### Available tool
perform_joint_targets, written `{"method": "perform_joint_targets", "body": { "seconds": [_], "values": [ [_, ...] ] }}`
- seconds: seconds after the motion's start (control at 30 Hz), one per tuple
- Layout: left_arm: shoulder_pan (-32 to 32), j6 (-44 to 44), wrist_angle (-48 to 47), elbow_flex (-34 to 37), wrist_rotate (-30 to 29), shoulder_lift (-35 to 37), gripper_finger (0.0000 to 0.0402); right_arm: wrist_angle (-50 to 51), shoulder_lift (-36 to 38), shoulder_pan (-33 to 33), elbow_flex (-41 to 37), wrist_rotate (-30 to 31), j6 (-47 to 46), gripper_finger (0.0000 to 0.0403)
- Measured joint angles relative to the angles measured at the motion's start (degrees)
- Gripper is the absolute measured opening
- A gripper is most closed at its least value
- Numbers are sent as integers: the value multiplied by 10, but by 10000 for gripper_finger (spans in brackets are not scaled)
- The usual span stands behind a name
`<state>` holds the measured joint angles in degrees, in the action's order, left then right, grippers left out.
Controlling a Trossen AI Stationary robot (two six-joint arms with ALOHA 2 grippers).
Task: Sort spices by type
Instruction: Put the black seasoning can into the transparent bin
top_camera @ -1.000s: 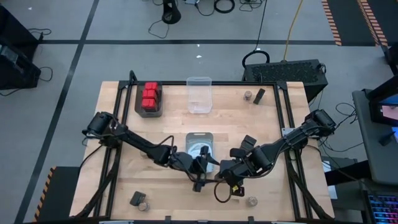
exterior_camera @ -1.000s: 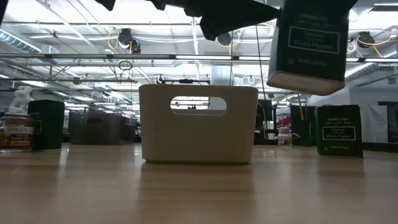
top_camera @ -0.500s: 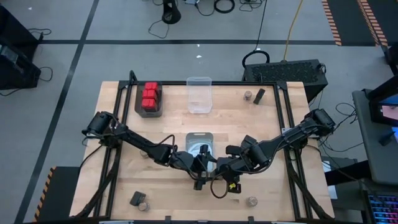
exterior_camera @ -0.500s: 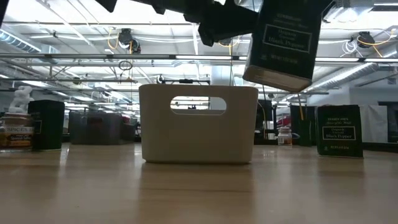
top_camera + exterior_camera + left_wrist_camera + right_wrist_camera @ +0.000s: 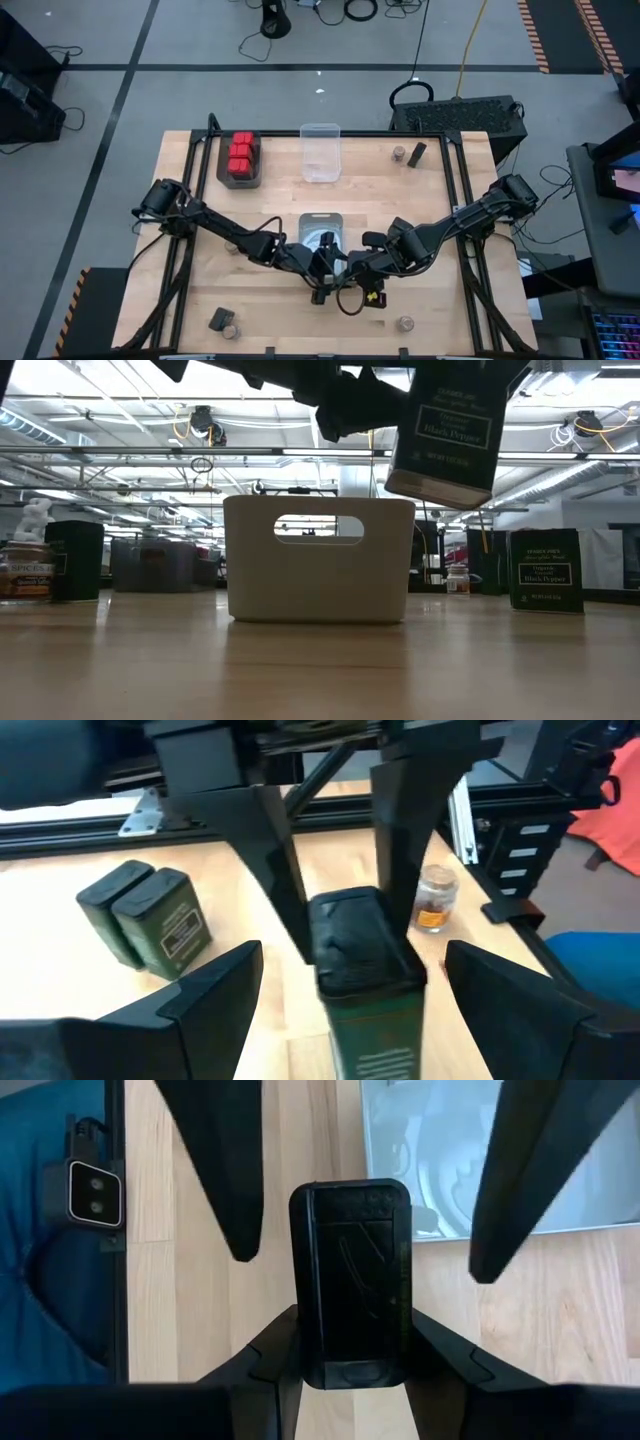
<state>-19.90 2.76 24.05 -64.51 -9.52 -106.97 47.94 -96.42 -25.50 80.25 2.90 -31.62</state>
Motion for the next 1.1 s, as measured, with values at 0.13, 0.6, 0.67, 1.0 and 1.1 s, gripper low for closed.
{"method": "perform_joint_targets", "body": {
  "seconds": [0.13, 0.6, 0.67, 1.0, 1.1],
  "values": [
    [2, 1, -4, 0, 0, 0, 320, 0, 0, 0, 0, 0, 0, 121],
    [1, 0, -6, 0, 3, 0, 285, -2, 0, 12, 0, 1, 13, 121],
    [1, 0, -6, 0, 4, 0, 272, -2, 0, 13, 0, 0, 15, 121],
    [1, 0, -6, 0, 4, 1, 209, -2, 0, 13, 0, 0, 15, 121],
    [1, 0, -6, 0, 4, 1, 188, -2, 0, 13, 0, 0, 15, 121]
  ]
}}
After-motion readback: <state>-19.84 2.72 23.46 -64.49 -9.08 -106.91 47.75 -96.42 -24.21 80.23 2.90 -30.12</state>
